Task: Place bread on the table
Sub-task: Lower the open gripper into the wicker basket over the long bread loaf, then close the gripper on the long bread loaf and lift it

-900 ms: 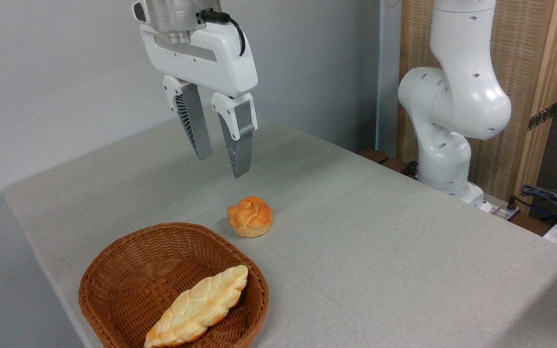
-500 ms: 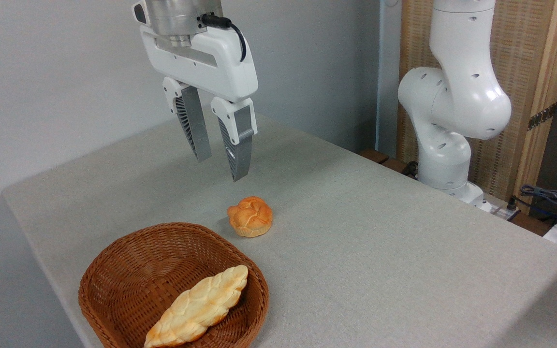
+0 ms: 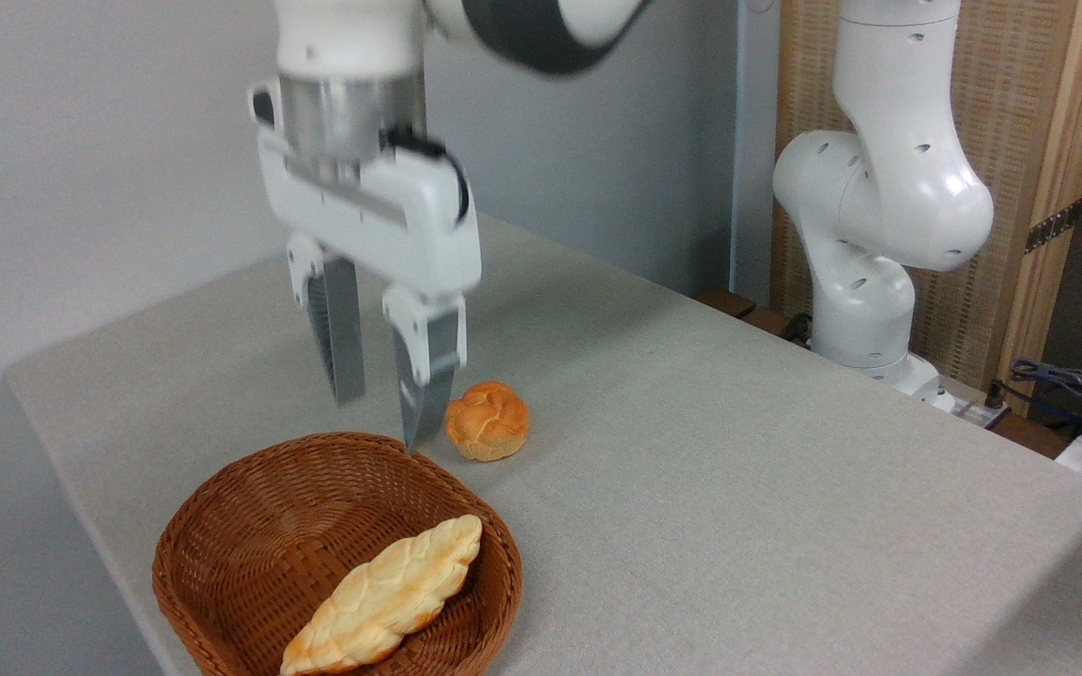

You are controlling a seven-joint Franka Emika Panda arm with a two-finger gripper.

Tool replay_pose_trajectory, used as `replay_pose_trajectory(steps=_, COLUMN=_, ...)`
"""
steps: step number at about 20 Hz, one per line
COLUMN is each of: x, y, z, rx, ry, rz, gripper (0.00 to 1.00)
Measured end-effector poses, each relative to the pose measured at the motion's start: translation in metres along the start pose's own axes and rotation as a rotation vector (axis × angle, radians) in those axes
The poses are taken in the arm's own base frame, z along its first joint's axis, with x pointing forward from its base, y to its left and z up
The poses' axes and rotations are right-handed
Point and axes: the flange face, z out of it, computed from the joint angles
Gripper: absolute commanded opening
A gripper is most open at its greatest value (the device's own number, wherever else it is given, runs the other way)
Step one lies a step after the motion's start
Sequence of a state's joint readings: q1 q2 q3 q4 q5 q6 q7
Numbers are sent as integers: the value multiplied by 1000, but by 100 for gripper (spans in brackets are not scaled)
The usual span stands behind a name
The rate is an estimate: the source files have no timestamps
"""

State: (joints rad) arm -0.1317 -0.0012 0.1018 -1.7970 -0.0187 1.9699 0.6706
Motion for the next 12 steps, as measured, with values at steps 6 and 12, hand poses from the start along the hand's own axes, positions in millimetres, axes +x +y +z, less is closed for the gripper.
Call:
replay_pose_trajectory(steps=6, x=-1, y=-1, z=92, rx=56, ry=-4, rz=41, gripper=100)
replay_pose_trajectory(steps=12, x=-9, y=2, z=132, rx=80, ry=-91, rz=101, gripper=86)
